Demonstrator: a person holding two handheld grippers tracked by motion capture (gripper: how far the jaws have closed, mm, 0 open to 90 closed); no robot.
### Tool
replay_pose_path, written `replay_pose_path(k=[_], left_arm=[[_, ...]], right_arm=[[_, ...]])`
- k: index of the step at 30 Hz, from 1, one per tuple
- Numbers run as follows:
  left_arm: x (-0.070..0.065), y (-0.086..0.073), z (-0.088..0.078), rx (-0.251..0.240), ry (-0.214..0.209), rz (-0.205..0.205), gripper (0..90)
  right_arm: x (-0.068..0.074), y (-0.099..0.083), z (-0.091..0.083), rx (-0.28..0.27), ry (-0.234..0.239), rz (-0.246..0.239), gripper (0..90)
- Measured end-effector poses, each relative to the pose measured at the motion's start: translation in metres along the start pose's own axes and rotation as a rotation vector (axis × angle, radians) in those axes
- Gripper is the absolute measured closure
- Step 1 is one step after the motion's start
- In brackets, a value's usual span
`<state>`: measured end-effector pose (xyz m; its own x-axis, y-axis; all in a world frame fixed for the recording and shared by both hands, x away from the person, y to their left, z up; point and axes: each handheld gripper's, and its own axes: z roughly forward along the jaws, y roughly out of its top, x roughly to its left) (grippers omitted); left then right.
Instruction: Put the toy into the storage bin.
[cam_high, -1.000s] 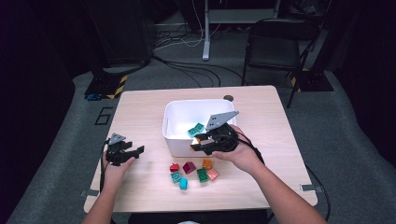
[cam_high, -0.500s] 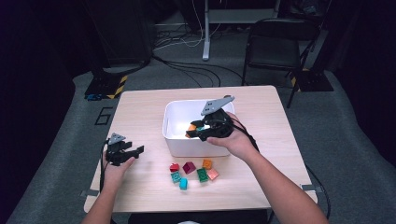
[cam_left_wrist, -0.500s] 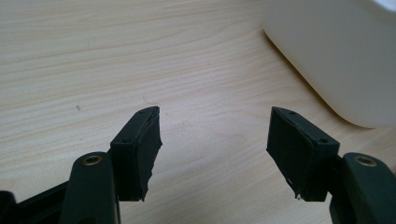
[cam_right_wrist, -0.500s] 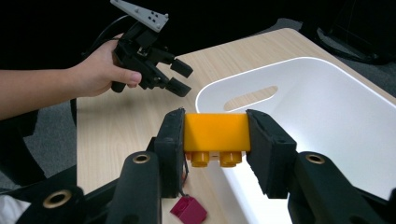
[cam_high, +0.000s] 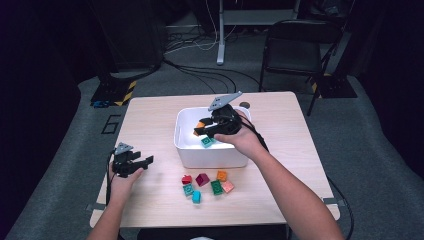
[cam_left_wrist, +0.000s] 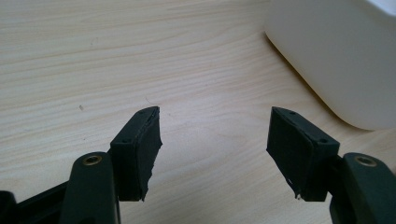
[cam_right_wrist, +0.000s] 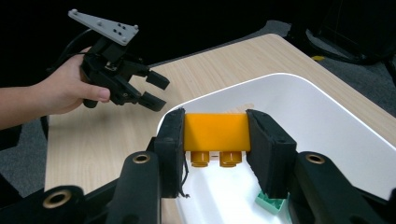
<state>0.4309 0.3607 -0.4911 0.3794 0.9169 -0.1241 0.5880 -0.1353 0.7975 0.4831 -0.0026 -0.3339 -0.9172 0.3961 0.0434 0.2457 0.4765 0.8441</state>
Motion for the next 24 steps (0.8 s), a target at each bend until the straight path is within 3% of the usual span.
replay_pose_path(k=[13,24], left_arm=[[0.0,0.0,0.0,0.001,-0.004,-0.002,34.6],[0.0,0.0,0.002,-0.007,-0.004,-0.003,34.6]], right_arm=[[-0.032,-0.004,0.028,0.004,-0.043,0.045,58.5],[-0.051,-0.005,0.053,0.041,-0.076,0.025,58.5]])
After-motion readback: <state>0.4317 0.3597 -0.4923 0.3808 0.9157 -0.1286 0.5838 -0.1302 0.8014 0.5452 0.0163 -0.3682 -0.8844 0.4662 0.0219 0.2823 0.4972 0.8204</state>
